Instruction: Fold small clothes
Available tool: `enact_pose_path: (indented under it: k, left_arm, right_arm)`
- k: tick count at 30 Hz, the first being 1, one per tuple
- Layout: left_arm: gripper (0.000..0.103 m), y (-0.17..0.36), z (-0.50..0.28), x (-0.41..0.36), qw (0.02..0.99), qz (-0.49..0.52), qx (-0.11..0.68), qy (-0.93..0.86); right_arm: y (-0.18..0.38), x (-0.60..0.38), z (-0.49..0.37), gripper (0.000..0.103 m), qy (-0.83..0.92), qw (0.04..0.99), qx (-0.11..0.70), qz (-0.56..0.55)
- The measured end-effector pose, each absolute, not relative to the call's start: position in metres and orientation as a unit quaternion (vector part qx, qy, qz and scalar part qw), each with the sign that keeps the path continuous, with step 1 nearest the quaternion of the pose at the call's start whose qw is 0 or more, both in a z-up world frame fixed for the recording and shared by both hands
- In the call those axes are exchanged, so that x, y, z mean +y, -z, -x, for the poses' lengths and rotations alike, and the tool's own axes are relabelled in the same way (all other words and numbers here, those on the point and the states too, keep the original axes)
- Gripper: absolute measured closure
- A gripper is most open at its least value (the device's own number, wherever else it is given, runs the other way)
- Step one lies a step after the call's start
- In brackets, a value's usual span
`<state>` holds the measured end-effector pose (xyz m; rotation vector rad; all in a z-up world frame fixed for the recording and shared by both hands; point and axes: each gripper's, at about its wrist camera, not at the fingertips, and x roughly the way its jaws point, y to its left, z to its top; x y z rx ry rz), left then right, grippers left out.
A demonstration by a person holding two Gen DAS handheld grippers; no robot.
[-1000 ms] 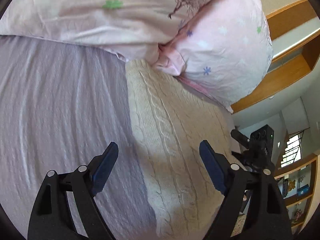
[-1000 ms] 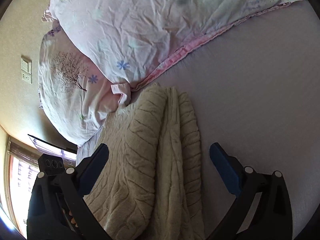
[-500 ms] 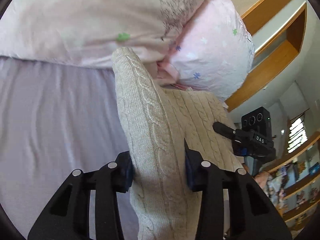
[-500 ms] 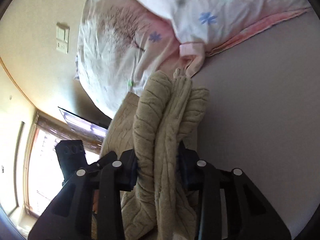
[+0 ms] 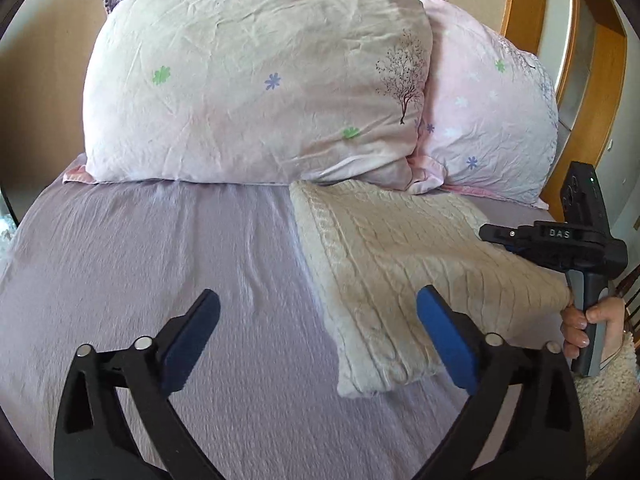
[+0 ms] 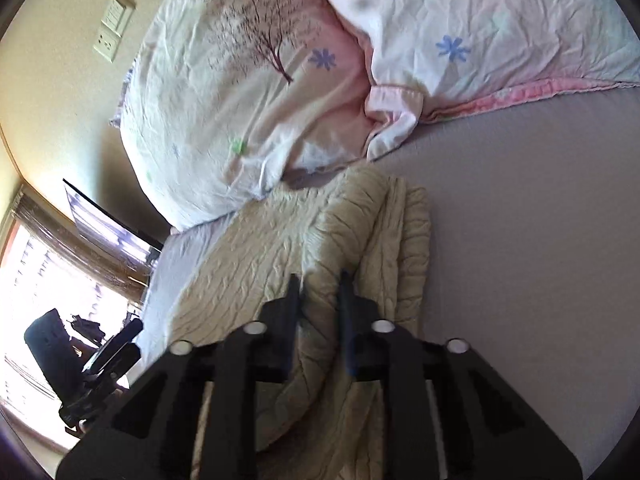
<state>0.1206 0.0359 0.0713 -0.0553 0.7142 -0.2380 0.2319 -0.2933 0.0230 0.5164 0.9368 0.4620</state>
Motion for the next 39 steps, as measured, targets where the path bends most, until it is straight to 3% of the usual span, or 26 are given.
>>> enact_pose_path:
  k: [4, 7, 10, 11, 12, 14, 17, 28, 39]
  left_arm:
    - [0.001, -0.062, -0.104, 0.032, 0.930, 0.000, 0.358, 0.087]
    - [0.001, -0.052, -0.100, 0.027, 0.919, 0.011, 0.377, 0.117]
    - [0.001, -0.043, -0.100, 0.019, 0.906, 0.009, 0.404, 0.123]
    - [0.001, -0.041, -0.099, 0.016, 0.904, 0.005, 0.411, 0.120]
    - [0.001, -0.038, -0.098, 0.014, 0.902, 0.001, 0.415, 0.118]
    - [0.001, -0.034, -0.095, 0.009, 0.901, -0.007, 0.420, 0.113]
    - [0.001, -0.029, -0.093, 0.003, 0.899, -0.014, 0.424, 0.114]
    - [0.001, -0.012, -0.096, -0.011, 0.891, -0.043, 0.443, 0.090]
    - [0.001, -0.010, -0.096, -0.012, 0.891, -0.057, 0.442, 0.082]
  right_arm:
    - [-0.025, -0.322, -0.228, 0.095, -0.109, 0.870, 0.407, -0.258]
    - [-0.015, -0.328, -0.228, 0.094, -0.095, 0.863, 0.428, -0.251]
    - [-0.034, -0.332, -0.203, 0.083, -0.108, 0.875, 0.398, -0.252]
    - [-0.044, -0.335, -0.192, 0.065, -0.105, 0.884, 0.383, -0.248]
    - [-0.054, -0.337, -0.176, 0.035, -0.111, 0.893, 0.363, -0.243]
    - [-0.070, -0.333, -0.145, 0.022, -0.152, 0.902, 0.330, -0.234]
    - [-0.073, -0.320, -0.113, 0.002, -0.172, 0.901, 0.343, -0.204]
    - [-0.007, -0.256, -0.092, 0.002, -0.086, 0.887, 0.452, -0.041]
    - [0.004, -0.235, -0.088, 0.002, -0.043, 0.882, 0.468, 0.015]
